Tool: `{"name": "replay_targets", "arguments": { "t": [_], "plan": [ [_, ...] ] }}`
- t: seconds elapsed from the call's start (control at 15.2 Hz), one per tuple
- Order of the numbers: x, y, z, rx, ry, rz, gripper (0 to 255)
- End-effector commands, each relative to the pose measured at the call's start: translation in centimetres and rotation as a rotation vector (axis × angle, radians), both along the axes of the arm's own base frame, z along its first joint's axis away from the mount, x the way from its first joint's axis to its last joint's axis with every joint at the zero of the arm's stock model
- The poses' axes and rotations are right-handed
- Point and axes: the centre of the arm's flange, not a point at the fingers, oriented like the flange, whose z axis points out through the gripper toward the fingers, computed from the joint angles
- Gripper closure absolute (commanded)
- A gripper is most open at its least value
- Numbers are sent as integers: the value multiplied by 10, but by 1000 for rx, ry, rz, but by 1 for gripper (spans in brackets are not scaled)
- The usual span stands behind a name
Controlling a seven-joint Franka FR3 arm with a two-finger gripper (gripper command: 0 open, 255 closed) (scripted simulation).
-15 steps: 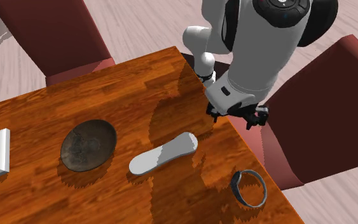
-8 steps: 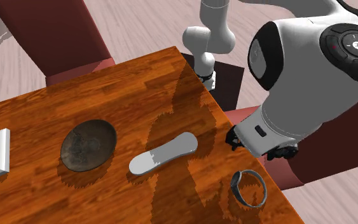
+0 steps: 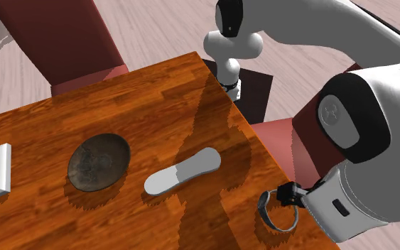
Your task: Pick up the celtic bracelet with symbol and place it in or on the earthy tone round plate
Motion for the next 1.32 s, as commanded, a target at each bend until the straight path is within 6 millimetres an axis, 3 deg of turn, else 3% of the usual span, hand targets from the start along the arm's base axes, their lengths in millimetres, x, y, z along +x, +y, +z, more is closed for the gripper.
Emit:
{"name": "replay_targets", "arguments": {
  "t": [0.0,0.4,0.86,0.92,1.25],
  "plan": [
    [5,4,-8,-3,-2,-3,0],
    [6,4,-38,-3,-2,-3,0],
    [6,4,-37,-3,-2,-3,0],
    [6,4,-37,-3,-2,-3,255],
    [6,4,-37,-3,-2,-3,255]
  ]
}}
